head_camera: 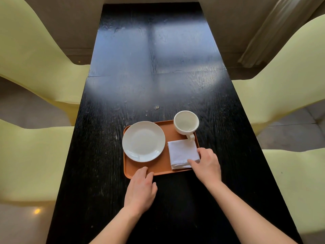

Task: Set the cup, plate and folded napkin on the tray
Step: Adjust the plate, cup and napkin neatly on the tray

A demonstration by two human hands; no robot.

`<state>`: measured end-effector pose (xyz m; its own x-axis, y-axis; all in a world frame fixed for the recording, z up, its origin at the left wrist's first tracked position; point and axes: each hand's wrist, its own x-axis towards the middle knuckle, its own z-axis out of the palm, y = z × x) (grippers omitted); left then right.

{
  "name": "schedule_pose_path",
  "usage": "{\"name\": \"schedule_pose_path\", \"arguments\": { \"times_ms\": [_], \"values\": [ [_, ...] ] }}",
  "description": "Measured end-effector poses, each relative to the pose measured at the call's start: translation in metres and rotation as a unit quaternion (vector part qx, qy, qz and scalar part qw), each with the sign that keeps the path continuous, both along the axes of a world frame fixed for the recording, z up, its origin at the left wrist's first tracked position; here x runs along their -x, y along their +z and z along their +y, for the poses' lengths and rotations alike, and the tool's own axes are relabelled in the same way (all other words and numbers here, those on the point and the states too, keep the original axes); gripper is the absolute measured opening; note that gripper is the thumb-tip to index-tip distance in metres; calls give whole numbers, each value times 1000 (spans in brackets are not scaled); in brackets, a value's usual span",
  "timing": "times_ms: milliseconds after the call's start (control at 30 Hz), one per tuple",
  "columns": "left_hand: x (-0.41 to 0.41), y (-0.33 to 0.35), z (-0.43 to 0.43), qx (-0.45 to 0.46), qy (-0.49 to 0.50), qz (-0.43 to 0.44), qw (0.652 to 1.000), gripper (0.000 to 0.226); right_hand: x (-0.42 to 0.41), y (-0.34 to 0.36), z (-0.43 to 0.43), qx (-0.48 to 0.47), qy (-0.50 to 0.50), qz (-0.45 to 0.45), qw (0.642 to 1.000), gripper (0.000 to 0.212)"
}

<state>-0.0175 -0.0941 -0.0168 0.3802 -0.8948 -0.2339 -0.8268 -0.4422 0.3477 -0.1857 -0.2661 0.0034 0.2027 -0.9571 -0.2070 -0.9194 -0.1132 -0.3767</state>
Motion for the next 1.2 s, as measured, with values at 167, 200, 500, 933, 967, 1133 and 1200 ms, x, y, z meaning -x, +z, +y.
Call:
{"name": "schedule_pose_path", "arguments": {
  "times_ms": [167,200,500,933,967,1133,1200],
  "values": [
    [0,0,-1,-3,1,2,1000,42,11,-6,13,-12,49,6,999,65],
    [0,1,-1,-4,1,2,1000,41,12,-7,13,-11,57,9,998,64],
    [17,20,-30,-16,23,91,995,57,14,-3,7,-5,71,45,996,57],
    [50,28,-87,-4,172,354,920,46,20,-13,1,-30,17,-2,999,29],
    [49,28,-88,-1,196,374,906,49,21,-13,1,-34,13,-7,999,29],
    [43,25,-93,11,322,430,843,54,20,-15,-8,-37,-45,-37,998,29],
    [44,25,-95,14,317,435,843,51,16,-15,-10,-42,-55,-20,997,26]
  ]
}}
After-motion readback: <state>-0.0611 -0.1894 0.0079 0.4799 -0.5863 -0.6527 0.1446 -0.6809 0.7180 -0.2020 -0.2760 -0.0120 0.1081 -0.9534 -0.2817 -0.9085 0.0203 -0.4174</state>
